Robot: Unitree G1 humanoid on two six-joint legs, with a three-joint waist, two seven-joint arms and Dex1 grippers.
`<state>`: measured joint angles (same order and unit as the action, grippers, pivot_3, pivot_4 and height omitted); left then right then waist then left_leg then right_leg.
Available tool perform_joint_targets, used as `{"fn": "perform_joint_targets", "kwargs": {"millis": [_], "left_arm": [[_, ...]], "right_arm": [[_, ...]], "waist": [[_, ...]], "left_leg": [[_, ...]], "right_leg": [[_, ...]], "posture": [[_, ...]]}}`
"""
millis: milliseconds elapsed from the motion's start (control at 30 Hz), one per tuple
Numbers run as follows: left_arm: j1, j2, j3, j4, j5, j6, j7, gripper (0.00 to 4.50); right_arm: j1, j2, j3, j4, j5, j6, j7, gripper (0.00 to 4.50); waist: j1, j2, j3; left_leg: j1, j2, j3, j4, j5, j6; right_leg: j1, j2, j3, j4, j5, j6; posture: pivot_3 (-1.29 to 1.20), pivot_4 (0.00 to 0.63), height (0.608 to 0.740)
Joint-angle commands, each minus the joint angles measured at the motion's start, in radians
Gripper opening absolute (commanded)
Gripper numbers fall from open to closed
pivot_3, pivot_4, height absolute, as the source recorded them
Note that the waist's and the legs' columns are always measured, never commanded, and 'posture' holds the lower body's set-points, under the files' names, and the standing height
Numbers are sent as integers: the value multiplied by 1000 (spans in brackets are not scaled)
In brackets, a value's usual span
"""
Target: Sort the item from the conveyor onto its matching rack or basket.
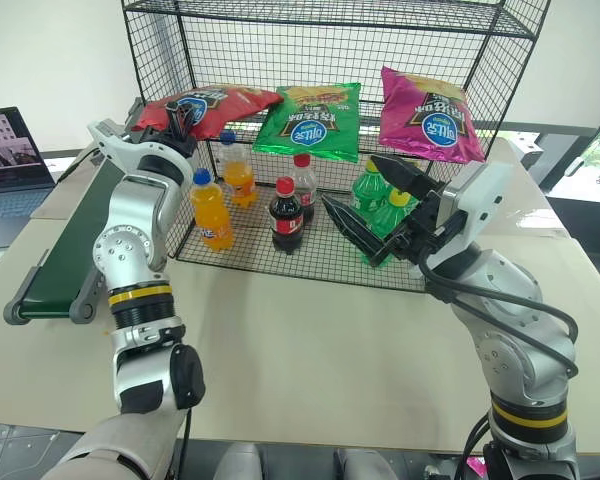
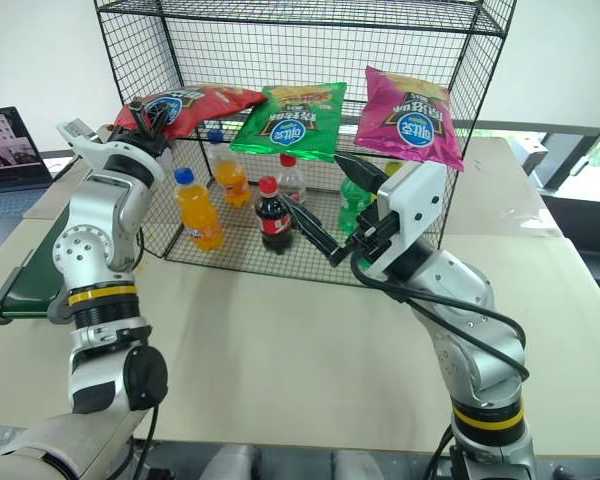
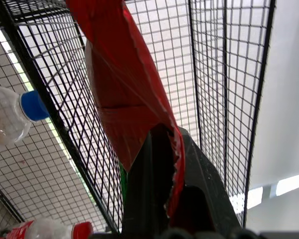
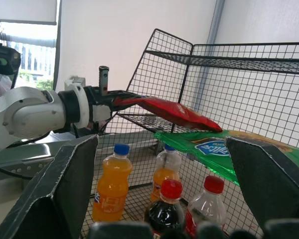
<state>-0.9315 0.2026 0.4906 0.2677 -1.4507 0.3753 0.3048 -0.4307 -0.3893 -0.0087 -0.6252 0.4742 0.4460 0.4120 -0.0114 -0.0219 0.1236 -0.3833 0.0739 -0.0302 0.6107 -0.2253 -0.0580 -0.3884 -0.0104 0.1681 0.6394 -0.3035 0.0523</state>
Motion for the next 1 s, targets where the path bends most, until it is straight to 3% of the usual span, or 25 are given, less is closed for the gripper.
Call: {"fn": "perform_joint_targets", "kwargs": {"millis": [33, 233, 333, 533, 600, 633, 733, 867, 1000], "left_arm": [[-61, -14, 35, 44, 53, -48, 7, 21], [-100, -52, 39, 82, 108, -39, -23, 21], [-98, -65, 53, 68, 111, -27, -37, 819], [-48, -40, 64, -23, 96, 65, -12, 3322], [18, -2, 51, -131, 68, 150, 10, 4210], [74, 42, 45, -205, 37, 217, 9, 4445], [177, 134, 41, -324, -40, 330, -2, 4445], [432, 403, 54, -478, -60, 523, -187, 4445], [677, 547, -12, -611, 165, 500, -373, 4445]], "right_arm": [[-36, -2, -6, -24, -9, -19, -3, 4500], [-61, -5, -3, -28, -27, -23, 1, 4500], [-62, -3, -5, -26, -28, -25, 1, 4500], [-44, 1, 0, -26, -26, -24, 7, 4500], [-31, 1, 2, -29, -22, -22, 10, 4500], [-18, 0, 1, -29, -20, -24, 16, 4500], [10, -6, -4, -28, -19, -31, 30, 4500], [121, -43, -21, -14, -26, -61, 92, 4500], [250, -57, -49, 3, -42, -67, 80, 4500]], "waist": [[-1, 0, 0], [0, 0, 0], [0, 0, 0], [-1, 0, 0], [-4, 0, 0], [-7, 0, 0], [-14, 0, 0], [-22, 0, 0], [-10, 1, 1]], "left_leg": [[0, 0, 0, 0, 0, 0], [0, -1, 0, 0, 1, 0], [0, -1, -1, 0, 1, 0], [0, -1, -1, 0, 1, -1], [0, -1, -1, 0, 1, -1], [0, -1, -1, 0, 2, -2], [2, -1, -2, -2, 3, -3], [1, -1, -3, -2, 5, -7], [2, -1, -2, -4, 5, -7]], "right_leg": [[0, 0, 0, 0, 0, 0], [0, 0, 0, 0, 0, 0], [0, 0, 0, 0, 0, 0], [0, 0, 0, 0, 0, 0], [0, 0, 0, 1, 0, 0], [0, 0, 0, 1, 0, 0], [0, 0, 0, 3, 0, 1], [0, 0, 0, 2, 0, 1], [0, -1, -1, 1, -1, 1]], "posture": [[0, 150, 740], [0, 150, 740], [0, 150, 740], [0, 150, 740], [0, 150, 740], [0, 150, 740], [0, 150, 740], [0, 150, 740], [0, 150, 740]]}}
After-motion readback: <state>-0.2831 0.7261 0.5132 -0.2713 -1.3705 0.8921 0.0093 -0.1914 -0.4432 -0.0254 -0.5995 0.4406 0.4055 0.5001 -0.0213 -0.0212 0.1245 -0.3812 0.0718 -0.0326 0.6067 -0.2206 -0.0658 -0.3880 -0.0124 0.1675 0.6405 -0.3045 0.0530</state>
